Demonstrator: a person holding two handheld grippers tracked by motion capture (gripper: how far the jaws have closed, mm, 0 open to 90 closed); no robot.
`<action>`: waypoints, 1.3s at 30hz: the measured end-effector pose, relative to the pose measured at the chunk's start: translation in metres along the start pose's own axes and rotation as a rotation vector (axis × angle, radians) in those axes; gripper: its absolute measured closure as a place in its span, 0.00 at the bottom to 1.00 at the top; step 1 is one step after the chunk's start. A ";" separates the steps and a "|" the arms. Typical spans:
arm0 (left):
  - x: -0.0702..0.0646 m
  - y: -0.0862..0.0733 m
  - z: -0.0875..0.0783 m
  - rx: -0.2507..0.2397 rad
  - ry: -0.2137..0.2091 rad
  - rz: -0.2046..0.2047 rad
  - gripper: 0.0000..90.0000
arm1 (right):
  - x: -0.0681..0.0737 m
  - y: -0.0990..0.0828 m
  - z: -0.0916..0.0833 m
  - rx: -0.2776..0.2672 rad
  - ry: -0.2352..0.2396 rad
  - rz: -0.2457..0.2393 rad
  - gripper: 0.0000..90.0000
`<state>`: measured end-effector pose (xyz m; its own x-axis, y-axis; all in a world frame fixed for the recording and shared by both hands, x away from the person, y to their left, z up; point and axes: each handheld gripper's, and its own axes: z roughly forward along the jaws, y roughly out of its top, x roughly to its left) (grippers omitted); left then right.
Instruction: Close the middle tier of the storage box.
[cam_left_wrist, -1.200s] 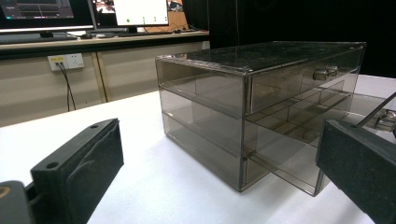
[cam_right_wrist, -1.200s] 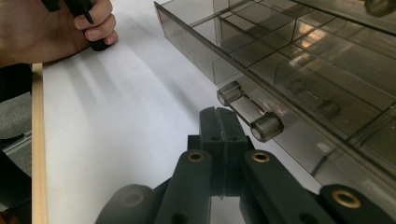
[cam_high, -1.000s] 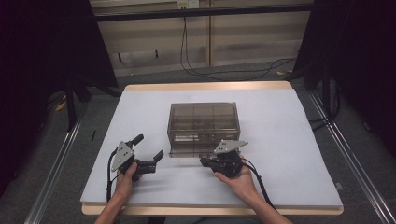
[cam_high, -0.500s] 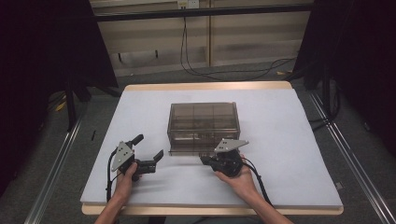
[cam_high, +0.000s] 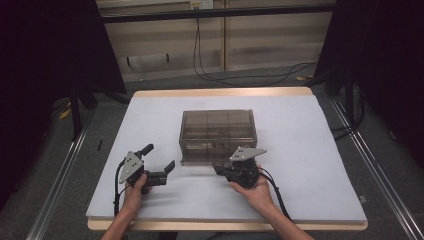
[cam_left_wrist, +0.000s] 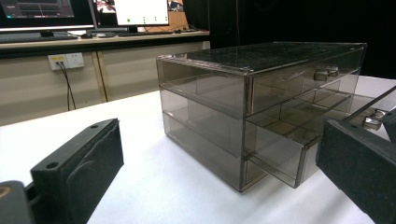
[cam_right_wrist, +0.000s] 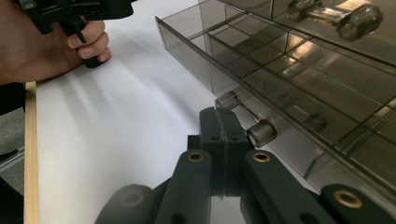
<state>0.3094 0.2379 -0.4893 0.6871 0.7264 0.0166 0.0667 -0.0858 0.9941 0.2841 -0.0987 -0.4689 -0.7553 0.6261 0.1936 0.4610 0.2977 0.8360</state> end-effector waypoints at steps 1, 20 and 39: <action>0.000 0.000 0.000 0.000 0.000 -0.001 0.01 | 0.000 0.000 0.000 0.006 -0.001 -0.002 1.00; 0.000 0.000 0.000 -0.002 -0.003 0.000 0.01 | -0.008 0.001 0.000 0.002 -0.006 0.029 1.00; -0.001 0.000 0.000 -0.003 -0.002 0.002 0.01 | -0.012 0.006 0.002 0.007 -0.022 0.019 1.00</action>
<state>0.3093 0.2373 -0.4894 0.6885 0.7250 0.0182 0.0632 -0.0850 0.9944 0.2974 -0.1030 -0.4674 -0.7359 0.6473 0.1984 0.4786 0.2901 0.8287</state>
